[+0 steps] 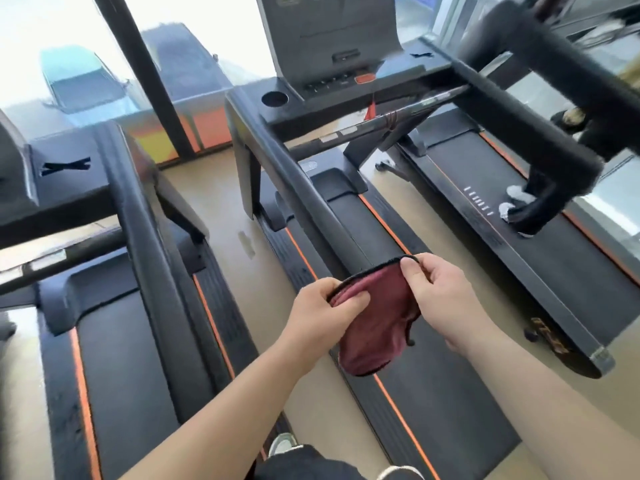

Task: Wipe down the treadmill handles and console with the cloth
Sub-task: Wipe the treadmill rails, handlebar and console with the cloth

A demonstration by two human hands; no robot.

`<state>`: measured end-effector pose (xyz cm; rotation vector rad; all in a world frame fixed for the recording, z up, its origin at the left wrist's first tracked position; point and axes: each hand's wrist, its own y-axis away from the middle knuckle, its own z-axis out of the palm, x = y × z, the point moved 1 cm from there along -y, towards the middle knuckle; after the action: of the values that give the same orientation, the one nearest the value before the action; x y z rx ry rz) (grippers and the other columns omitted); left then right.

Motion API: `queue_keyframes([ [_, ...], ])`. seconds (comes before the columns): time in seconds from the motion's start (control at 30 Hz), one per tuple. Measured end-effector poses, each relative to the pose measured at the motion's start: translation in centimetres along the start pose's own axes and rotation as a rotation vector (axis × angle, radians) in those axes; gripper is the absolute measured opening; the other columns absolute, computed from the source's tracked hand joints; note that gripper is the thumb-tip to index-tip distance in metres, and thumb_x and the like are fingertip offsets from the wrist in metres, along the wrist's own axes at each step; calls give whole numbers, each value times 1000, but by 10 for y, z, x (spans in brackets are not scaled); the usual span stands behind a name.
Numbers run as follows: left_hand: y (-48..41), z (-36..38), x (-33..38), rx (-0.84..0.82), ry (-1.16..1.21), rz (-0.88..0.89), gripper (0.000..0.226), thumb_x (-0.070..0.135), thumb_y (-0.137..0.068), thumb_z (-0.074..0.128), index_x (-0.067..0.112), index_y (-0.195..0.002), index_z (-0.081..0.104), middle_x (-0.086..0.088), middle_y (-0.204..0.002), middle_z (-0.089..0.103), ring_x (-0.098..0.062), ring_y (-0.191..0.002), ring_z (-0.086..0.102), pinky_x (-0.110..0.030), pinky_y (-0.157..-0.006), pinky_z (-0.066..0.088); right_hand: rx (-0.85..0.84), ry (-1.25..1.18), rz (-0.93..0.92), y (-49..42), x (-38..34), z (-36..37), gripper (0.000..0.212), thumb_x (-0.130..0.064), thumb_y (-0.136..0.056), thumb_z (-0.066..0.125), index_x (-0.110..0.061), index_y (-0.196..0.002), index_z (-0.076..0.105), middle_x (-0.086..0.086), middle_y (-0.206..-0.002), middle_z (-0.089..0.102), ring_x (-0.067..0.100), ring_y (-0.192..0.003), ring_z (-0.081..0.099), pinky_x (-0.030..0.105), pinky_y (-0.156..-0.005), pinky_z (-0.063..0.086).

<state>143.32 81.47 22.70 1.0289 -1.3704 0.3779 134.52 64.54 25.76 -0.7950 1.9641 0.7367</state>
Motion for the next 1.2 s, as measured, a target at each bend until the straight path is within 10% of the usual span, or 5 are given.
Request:
queue_keyframes([
  [0.33,-45,58,-2,287,-128,-145,8,22,-80,61,14,-80,64,7,-66,57,-14,-62,54,-27,-58,41,-258,155,-98,-119,58,-26,14,-31,-95,66,-19,-89,70,-10,-85,70,-1,-81,62,5,-67,41],
  [0.47,-71,62,0,571,-313,-146,18,23,-84,62,25,-102,67,8,-97,69,-17,-93,64,-27,-77,49,-378,115,-83,-160,58,-14,15,-31,-94,64,-19,-88,70,-7,-84,71,9,-79,62,17,-69,46],
  [0.63,-87,118,-15,669,-609,-146,74,45,-94,49,13,-157,29,-10,-162,28,-33,-143,34,-46,-117,33,-565,175,-91,-206,53,15,15,-38,-96,61,-28,-101,71,-9,-92,71,9,-81,65,21,-69,48],
  [0.77,-116,173,-42,536,-702,-382,103,56,-98,48,18,-155,-29,-10,-166,-29,-35,-155,5,-46,-123,25,-616,259,-101,-243,45,26,23,-43,-99,56,-27,-111,66,-9,-99,67,8,-82,64,28,-72,49],
  [1.2,-190,140,-21,838,-815,-507,76,57,-102,18,16,-163,-2,-11,-169,14,-33,-135,45,-46,-98,50,-914,428,-453,-325,11,51,13,-26,-99,56,-33,-105,66,-15,-81,63,-2,-64,56,19,-57,44],
])
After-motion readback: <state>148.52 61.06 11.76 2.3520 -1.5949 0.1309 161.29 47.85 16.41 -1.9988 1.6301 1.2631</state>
